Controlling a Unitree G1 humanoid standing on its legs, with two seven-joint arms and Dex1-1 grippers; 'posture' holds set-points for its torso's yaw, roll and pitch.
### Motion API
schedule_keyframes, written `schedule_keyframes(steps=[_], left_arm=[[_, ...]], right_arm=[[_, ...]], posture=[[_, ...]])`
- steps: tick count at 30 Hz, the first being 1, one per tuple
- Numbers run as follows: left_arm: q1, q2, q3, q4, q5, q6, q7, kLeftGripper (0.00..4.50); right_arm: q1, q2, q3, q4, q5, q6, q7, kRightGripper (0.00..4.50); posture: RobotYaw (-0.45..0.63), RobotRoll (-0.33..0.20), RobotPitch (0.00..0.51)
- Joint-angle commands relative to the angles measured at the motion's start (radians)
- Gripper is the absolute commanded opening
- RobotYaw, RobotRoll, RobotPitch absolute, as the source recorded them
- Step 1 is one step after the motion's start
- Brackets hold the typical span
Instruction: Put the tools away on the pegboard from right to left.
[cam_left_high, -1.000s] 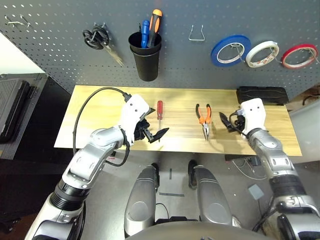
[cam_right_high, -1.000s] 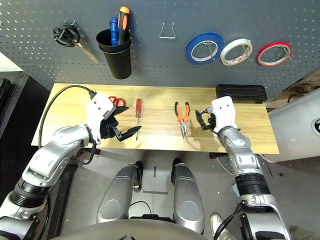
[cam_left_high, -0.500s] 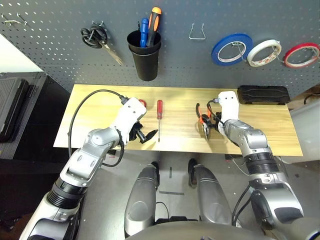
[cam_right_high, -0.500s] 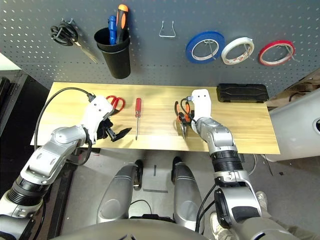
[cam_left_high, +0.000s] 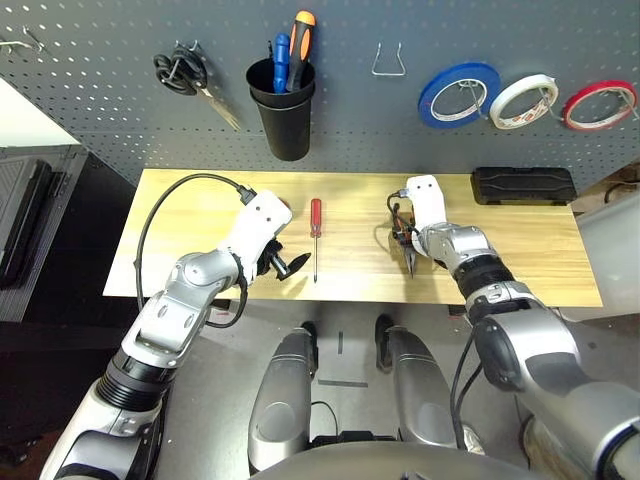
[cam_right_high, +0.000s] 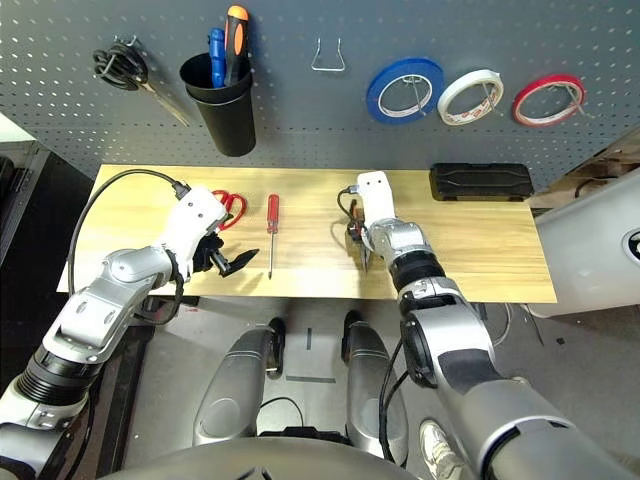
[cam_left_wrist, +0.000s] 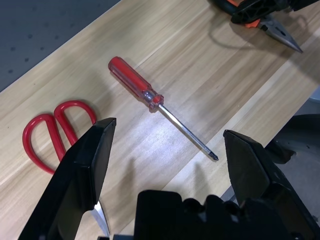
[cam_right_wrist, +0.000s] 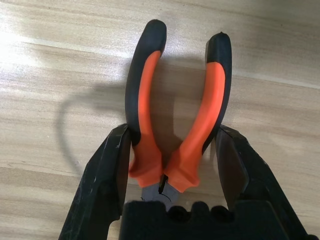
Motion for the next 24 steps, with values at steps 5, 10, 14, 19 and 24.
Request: schedule_keyframes(steps=[5,10,14,19,24], left_arm=[[0.016,-0.033,0.008,-0.002,-0.018,-0.017,-0.007,4.5],[0.028,-0.052,0.043,-0.027,-0.054,-0.055,-0.022,4.5],[0.031,-0.082,0.093,-0.06,-0.111,-0.089,-0.032,4.5],[0.006,-0.128,0.155,-0.099,-0.172,-0.108,-0.019,4.5],[-0.025,-0.185,0.22,-0.16,-0.265,-0.105,-0.007,4.5]], right_arm=[[0.106,-0.063,0.08,-0.139,-0.058,-0.08,0.103,2.75],[0.254,-0.168,0.143,-0.409,-0.103,-0.243,0.2,2.75],[0.363,-0.231,0.129,-0.601,-0.098,-0.383,0.246,2.75],[0.439,-0.256,0.081,-0.776,-0.053,-0.526,0.286,2.75],[0.506,-0.269,0.051,-0.923,-0.013,-0.658,0.338,2.75]], posture=[[0.22,0.0,0.33],[0.21,0.0,0.322],[0.21,0.0,0.315],[0.22,0.0,0.305],[0.21,0.0,0.298]])
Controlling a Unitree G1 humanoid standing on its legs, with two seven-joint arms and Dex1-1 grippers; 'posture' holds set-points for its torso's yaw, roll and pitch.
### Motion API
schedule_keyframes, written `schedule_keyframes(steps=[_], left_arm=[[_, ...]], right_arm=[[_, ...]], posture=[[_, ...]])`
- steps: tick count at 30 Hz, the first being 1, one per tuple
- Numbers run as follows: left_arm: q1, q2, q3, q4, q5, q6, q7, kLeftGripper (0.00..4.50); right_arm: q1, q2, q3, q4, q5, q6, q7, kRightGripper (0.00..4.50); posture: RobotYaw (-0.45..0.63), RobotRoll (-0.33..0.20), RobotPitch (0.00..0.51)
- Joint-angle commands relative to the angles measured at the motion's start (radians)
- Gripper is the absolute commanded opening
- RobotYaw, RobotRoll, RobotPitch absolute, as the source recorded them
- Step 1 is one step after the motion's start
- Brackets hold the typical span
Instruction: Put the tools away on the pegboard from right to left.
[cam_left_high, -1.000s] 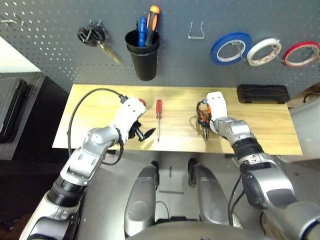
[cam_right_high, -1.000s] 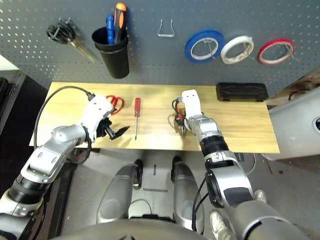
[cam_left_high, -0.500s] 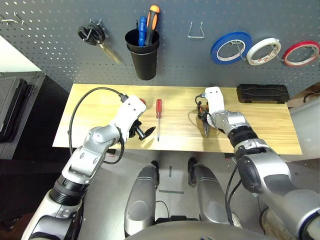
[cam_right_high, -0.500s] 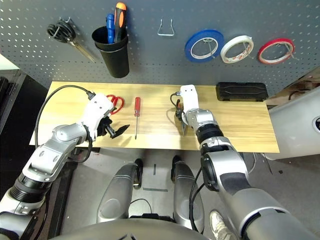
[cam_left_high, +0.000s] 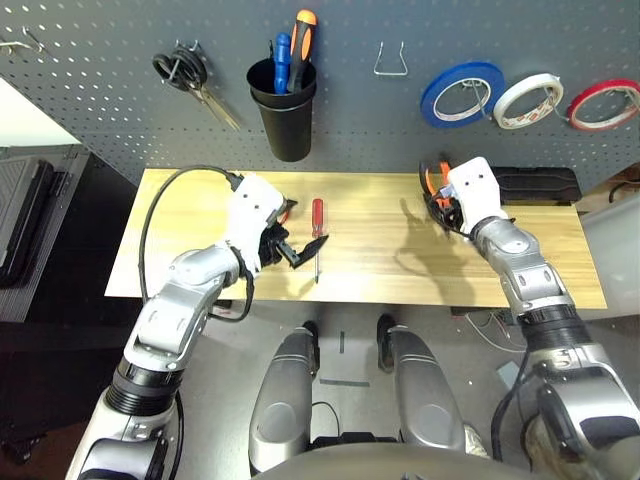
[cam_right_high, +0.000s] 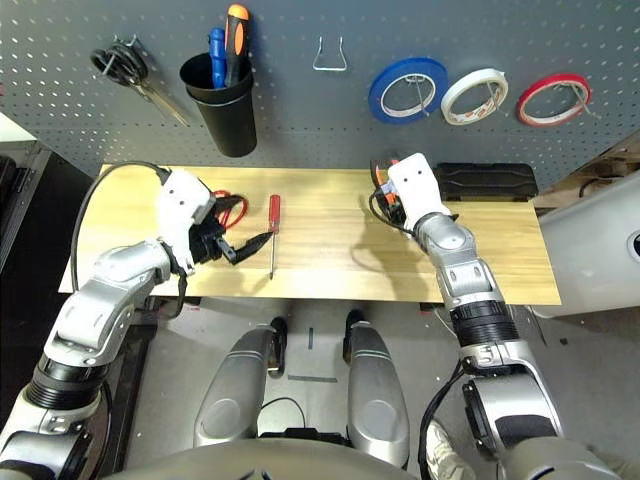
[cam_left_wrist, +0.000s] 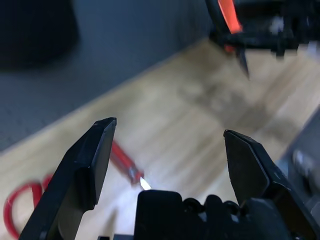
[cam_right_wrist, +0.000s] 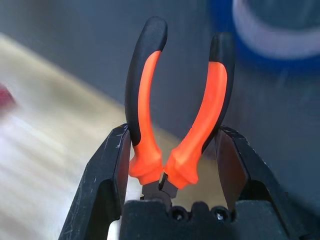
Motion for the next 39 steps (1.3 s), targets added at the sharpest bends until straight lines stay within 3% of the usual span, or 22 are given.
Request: schedule_keyframes(steps=[1,7,12,19,30,39], left_arm=[[-0.009,-0.02,0.03,-0.062,-0.066,0.011,0.009,4.5],[-0.058,-0.032,0.074,-0.112,-0.146,0.054,0.04,4.5],[-0.079,-0.026,0.095,-0.128,-0.19,0.063,0.062,4.5],[-0.12,-0.029,0.113,-0.138,-0.245,0.081,0.101,4.5],[-0.13,-0.014,0.099,-0.127,-0.253,0.088,0.117,4.5],[-0.12,-0.009,0.095,-0.134,-0.247,0.089,0.131,4.5]], right_arm=[[0.049,-0.021,-0.028,-0.091,0.034,-0.086,0.039,2.75],[0.089,-0.044,-0.06,-0.17,0.059,-0.23,0.076,2.75],[0.061,-0.037,-0.098,-0.177,0.061,-0.316,0.05,2.75],[-0.084,0.011,-0.094,-0.181,0.042,-0.334,-0.026,2.75],[-0.332,0.134,-0.048,-0.109,0.014,-0.338,-0.11,2.75],[-0.445,0.181,-0.033,0.029,0.0,-0.414,-0.135,2.75]], posture=[[0.21,0.0,0.296],[0.21,0.0,0.291],[0.19,0.0,0.288],[0.18,0.0,0.283],[0.19,0.0,0.282],[0.22,0.0,0.288]])
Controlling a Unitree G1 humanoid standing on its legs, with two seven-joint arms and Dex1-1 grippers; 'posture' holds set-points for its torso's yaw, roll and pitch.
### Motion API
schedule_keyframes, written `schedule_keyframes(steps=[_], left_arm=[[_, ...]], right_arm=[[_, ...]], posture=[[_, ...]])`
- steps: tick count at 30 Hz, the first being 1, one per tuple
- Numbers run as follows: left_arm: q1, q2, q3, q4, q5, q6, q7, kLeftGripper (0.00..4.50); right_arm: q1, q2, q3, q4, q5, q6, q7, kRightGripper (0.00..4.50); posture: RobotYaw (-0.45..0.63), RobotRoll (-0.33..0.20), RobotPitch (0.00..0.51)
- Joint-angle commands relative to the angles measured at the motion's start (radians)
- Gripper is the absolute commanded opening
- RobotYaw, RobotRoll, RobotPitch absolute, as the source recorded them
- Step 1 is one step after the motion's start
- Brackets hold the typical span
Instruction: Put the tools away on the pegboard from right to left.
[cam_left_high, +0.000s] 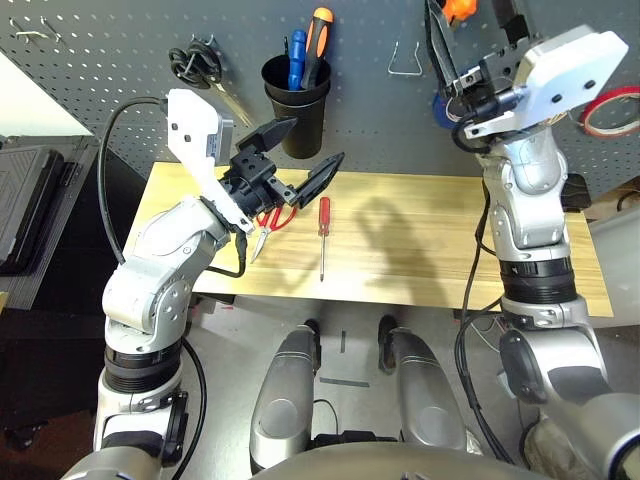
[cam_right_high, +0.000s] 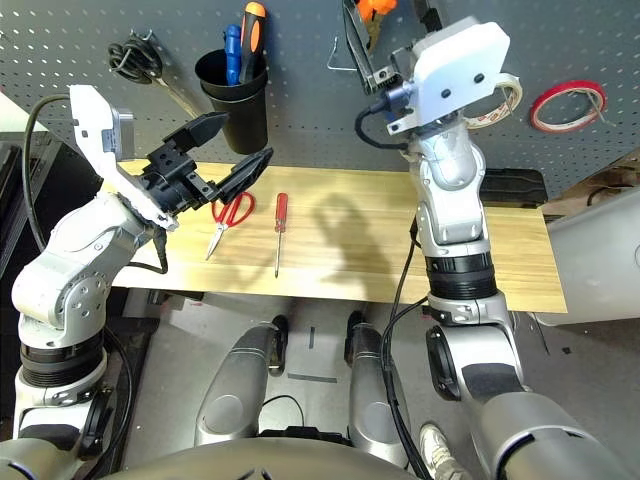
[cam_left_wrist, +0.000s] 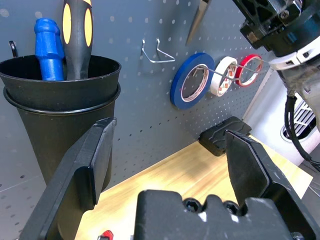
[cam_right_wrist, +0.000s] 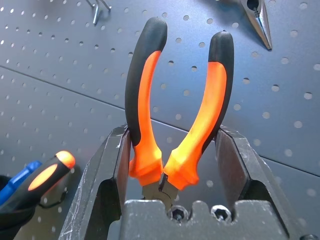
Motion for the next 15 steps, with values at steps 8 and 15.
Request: schedule_keyframes(steps=[8,15], left_arm=[[0.031,0.012,-0.024,-0.021,0.016,-0.007,0.011,4.5],[0.037,0.017,-0.025,-0.019,0.025,-0.012,0.018,4.5]], right_arm=[[-0.087,0.059,0.018,0.182,-0.051,-0.118,-0.062,2.75],[-0.101,0.077,0.029,0.329,-0.095,-0.193,-0.108,2.75]], posture=[[0.24,0.0,0.293],[0.26,0.0,0.291]])
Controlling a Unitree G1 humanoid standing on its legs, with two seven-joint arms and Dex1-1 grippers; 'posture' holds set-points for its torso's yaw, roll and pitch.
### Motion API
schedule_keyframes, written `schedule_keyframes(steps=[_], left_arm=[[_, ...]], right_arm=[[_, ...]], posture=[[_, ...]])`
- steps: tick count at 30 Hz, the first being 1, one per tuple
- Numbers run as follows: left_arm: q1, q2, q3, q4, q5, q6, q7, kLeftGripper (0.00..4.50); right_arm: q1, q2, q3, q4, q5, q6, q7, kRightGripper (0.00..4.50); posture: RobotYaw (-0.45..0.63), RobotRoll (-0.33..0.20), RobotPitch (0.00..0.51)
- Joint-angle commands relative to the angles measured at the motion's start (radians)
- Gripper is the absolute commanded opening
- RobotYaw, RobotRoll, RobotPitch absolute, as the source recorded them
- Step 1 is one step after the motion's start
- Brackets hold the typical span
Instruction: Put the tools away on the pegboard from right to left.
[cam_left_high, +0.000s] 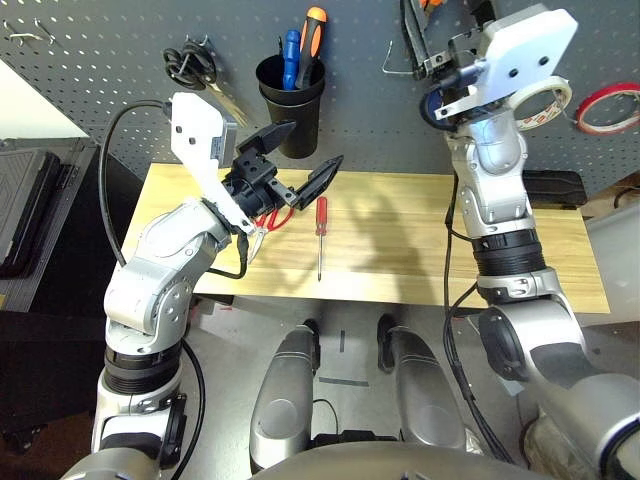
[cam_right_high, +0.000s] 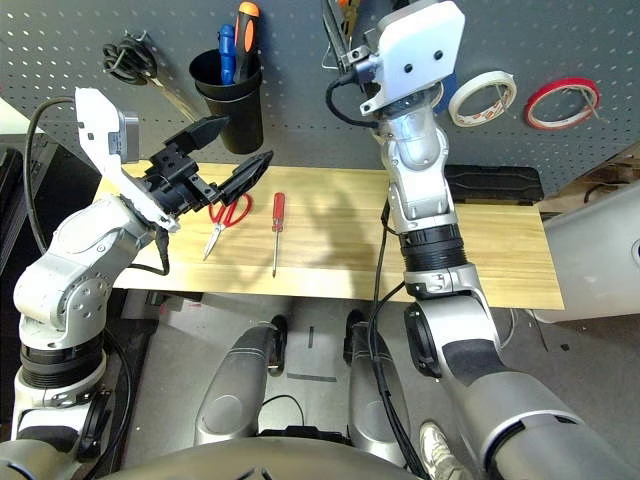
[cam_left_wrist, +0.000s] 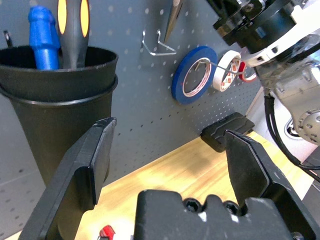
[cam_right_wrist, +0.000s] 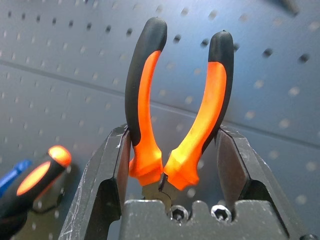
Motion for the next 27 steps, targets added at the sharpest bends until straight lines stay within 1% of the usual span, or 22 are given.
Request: schedule_keyframes(steps=[1,6,11,12,13,15,16,19,23,27], left_arm=[[0.016,0.011,-0.013,-0.018,0.01,-0.008,0.001,4.5],[0.028,0.015,-0.015,-0.02,0.014,-0.011,0.004,4.5],[0.033,0.016,-0.02,-0.01,0.026,-0.022,0.004,4.5],[0.033,0.016,-0.019,-0.006,0.029,-0.021,0.007,4.5],[0.033,0.017,-0.018,-0.004,0.03,-0.021,0.009,4.5],[0.036,0.019,-0.016,0.002,0.035,-0.024,0.011,4.5],[0.038,0.02,-0.016,0.003,0.036,-0.024,0.012,4.5],[0.05,0.021,-0.018,0.008,0.043,-0.025,0.015,4.5],[0.07,0.018,-0.025,0.02,0.057,-0.027,0.023,4.5],[0.105,0.022,-0.043,0.056,0.089,-0.036,0.027,4.5]], right_arm=[[-0.004,0.01,0.008,0.058,-0.025,-0.051,-0.03,2.75],[0.0,0.012,0.008,0.124,-0.041,-0.059,-0.064,2.75],[0.008,0.02,0.003,0.159,-0.03,0.0,-0.081,2.75],[0.014,0.018,0.003,0.153,-0.027,0.003,-0.079,3.47],[0.018,0.017,0.003,0.148,-0.025,0.003,-0.077,3.7],[0.037,0.0,0.004,0.119,-0.023,-0.03,-0.059,4.4],[0.044,-0.007,0.005,0.107,-0.022,-0.043,-0.052,4.46],[0.081,-0.039,-0.004,0.061,-0.013,-0.075,-0.034,4.46],[0.157,-0.105,-0.001,-0.017,0.001,-0.15,0.027,4.46],[0.33,-0.192,0.022,-0.137,0.033,-0.142,0.136,4.46]], posture=[[0.26,0.0,0.291],[0.27,0.0,0.288],[0.27,0.0,0.287],[0.27,0.0,0.287],[0.27,0.0,0.288],[0.27,0.0,0.288],[0.27,0.0,0.29],[0.27,0.0,0.29],[0.27,0.0,0.291],[0.25,0.0,0.296]])
